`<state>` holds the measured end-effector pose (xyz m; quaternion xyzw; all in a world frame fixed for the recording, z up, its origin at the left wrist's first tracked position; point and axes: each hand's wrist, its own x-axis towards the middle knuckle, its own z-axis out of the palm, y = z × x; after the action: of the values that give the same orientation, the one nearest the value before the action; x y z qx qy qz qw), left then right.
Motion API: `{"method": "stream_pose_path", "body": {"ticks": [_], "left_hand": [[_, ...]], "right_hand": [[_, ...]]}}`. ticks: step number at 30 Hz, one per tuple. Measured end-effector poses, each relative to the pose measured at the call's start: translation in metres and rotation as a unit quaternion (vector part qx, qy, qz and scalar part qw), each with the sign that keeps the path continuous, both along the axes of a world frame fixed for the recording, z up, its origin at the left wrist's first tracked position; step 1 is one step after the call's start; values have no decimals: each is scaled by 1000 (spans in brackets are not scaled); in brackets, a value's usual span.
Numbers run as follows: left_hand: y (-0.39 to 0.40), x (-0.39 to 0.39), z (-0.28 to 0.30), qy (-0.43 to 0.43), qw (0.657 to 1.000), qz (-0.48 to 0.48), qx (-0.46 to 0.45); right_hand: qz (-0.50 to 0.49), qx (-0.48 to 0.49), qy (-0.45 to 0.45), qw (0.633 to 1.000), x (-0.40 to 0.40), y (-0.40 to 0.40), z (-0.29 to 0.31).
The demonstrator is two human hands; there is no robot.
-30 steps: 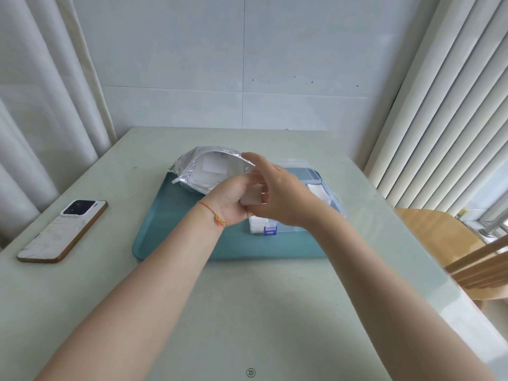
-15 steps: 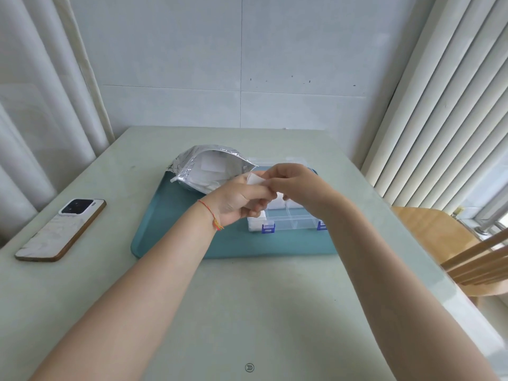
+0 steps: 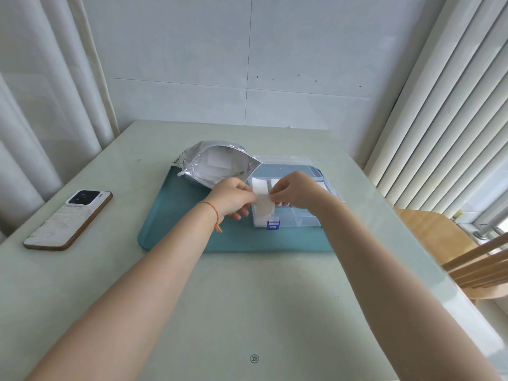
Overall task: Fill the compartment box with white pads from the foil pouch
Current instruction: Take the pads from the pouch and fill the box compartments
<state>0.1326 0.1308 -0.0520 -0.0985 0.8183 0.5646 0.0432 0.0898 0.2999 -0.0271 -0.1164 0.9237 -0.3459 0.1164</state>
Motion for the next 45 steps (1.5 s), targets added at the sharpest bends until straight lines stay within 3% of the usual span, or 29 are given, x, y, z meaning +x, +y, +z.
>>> {"method": "stream_pose_path", "body": {"ticks": [12,16,19,22,25,28,31,34,39,45], "left_hand": [[4,-1,-4,9,1000,-15,3],[7,1,0,35,978,-63,-194],[13,0,5,54,917,-114,-379],[16,-4,6,39,882,-147,-445],[14,-2,8,51,890,-136,-431],[1,7,14,171,905,-9,-390],[-25,13,17,271,878,137,-370],[-53,14,13,314,836,221,-391],[-71,10,7,230,875,181,-385],[-73,4,9,240,886,173,-357]], "right_hand": [[-4,111,87,990,4,-14,-14],[-17,151,93,984,4,-17,-20],[-10,163,118,979,5,-15,-20],[47,168,113,978,5,-10,-13],[99,210,88,969,4,-9,-5],[64,166,153,972,-4,-20,9],[54,88,210,972,-5,-49,19],[57,76,205,974,-4,-81,14],[14,121,217,969,-11,-108,-1],[-2,129,228,965,-9,-119,-1]]}}
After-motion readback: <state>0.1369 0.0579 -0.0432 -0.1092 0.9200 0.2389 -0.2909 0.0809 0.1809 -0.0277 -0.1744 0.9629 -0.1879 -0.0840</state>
